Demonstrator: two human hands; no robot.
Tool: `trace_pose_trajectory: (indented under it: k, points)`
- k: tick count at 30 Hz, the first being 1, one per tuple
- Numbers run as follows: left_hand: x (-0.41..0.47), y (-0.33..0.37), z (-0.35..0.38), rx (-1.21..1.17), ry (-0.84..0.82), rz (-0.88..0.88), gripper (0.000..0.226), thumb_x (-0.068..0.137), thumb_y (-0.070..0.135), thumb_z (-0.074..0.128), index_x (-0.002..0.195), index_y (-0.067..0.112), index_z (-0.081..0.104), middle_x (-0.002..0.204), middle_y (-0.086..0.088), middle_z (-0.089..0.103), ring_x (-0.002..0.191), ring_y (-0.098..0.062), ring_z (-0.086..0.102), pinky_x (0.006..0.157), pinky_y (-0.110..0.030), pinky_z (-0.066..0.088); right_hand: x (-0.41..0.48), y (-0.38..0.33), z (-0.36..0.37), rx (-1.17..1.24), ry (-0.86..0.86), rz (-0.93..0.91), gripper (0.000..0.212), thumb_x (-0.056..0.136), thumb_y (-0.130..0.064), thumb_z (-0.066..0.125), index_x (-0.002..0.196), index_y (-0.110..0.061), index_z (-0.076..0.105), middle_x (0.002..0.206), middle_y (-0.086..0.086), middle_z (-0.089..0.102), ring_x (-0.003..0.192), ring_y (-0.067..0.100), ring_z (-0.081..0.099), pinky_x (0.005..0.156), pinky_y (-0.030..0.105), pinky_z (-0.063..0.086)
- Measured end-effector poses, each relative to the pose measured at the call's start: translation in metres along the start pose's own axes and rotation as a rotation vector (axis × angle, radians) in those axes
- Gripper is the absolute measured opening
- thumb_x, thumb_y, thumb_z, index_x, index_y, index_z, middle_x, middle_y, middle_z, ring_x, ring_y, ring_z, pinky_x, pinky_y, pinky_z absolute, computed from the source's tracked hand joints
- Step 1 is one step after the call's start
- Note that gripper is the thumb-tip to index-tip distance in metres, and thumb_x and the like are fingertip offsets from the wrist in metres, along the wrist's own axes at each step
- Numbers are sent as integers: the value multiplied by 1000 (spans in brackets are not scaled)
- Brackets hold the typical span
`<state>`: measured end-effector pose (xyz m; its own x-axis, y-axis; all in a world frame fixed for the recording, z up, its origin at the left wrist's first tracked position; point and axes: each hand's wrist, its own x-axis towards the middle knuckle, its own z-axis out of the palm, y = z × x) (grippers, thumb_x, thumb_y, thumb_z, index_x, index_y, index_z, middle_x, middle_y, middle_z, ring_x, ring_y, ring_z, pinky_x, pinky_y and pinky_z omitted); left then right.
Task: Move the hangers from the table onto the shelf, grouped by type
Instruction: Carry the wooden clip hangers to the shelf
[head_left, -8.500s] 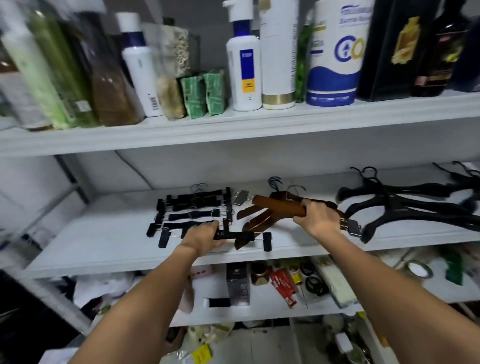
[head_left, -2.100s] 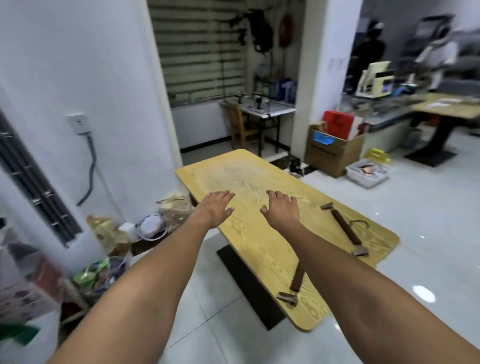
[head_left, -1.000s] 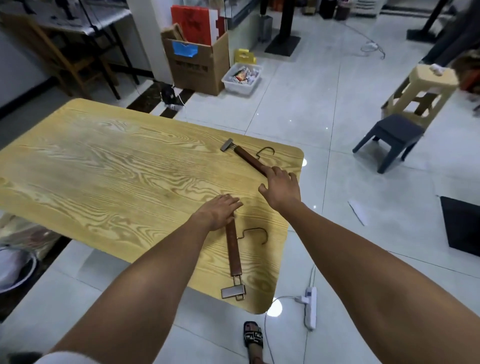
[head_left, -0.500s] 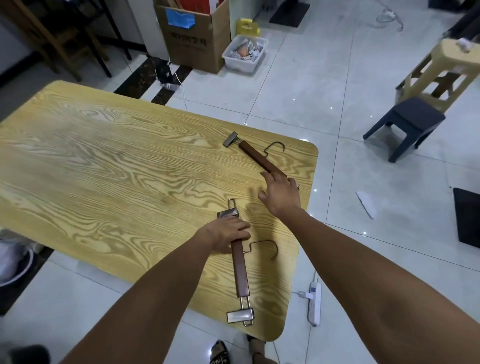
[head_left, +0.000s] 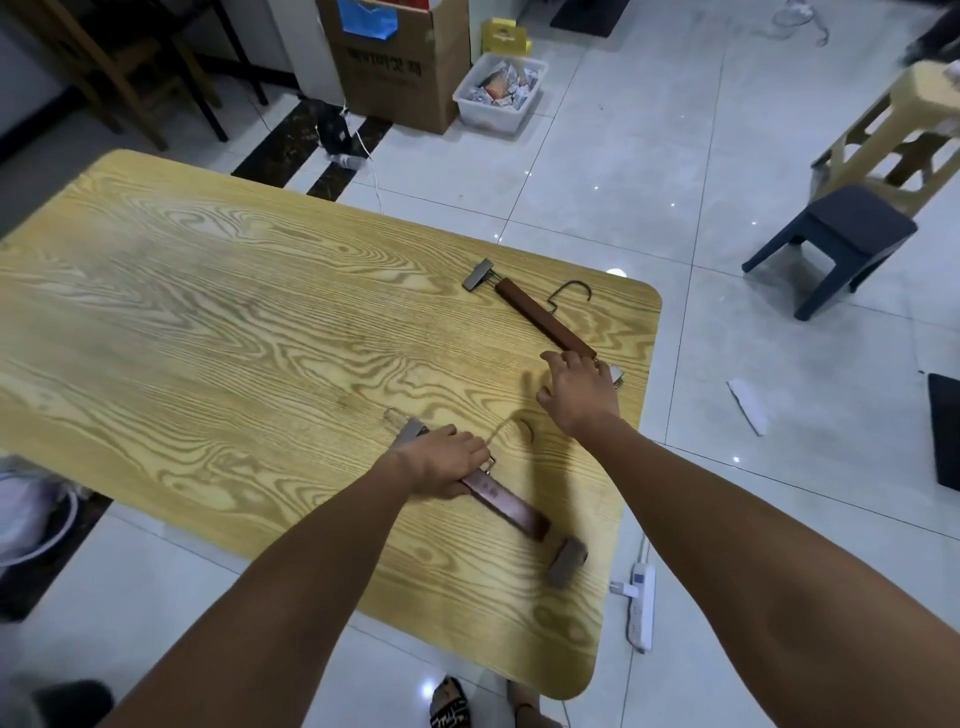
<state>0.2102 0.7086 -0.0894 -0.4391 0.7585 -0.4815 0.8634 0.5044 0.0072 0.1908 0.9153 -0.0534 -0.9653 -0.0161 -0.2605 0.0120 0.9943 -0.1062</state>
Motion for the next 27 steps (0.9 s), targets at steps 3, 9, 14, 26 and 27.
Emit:
trace_pose_trajectory:
  k: [3, 9, 14, 26, 27]
  points:
    - [-12, -13, 6, -156, 22, -131, 41, 92, 35, 50, 122, 8, 44, 123, -10, 49, 114, -27, 48, 96, -35, 37, 11, -1, -1, -11, -4, -5, 52, 97, -33, 44, 146, -18, 32, 144, 11, 41, 133, 30, 38, 113, 42, 23]
    - [-40, -41, 4, -323, 166, -416, 44, 91, 39, 54, 124, 10, 48, 119, -8, 51, 109, -26, 51, 88, -33, 39, 32, -3, -6, -52, -17, 4, 49, 96, -32, 46, 140, -14, 38, 141, 12, 43, 131, 31, 39, 109, 41, 26]
    - [-59, -62, 6, -458, 243, -614, 53, 89, 47, 55, 126, 11, 49, 118, -8, 53, 113, -25, 52, 90, -37, 44, 52, 4, -4, -128, -33, 28, 47, 95, -30, 48, 138, -12, 39, 140, 11, 45, 130, 30, 40, 108, 41, 28]
    - [-49, -72, 14, -429, 327, -707, 43, 92, 39, 54, 120, 6, 54, 114, -11, 53, 108, -29, 50, 90, -37, 37, 91, 11, 23, -91, -32, 81, 52, 98, -10, 34, 148, -1, 21, 141, 19, 39, 128, 35, 40, 104, 40, 35]
    - [-48, -72, 13, -434, 331, -714, 42, 92, 38, 53, 120, 6, 54, 114, -10, 53, 108, -29, 50, 90, -36, 36, 91, 11, 26, -91, -8, 77, 49, 99, -8, 32, 146, 0, 24, 140, 18, 40, 126, 34, 41, 101, 40, 37]
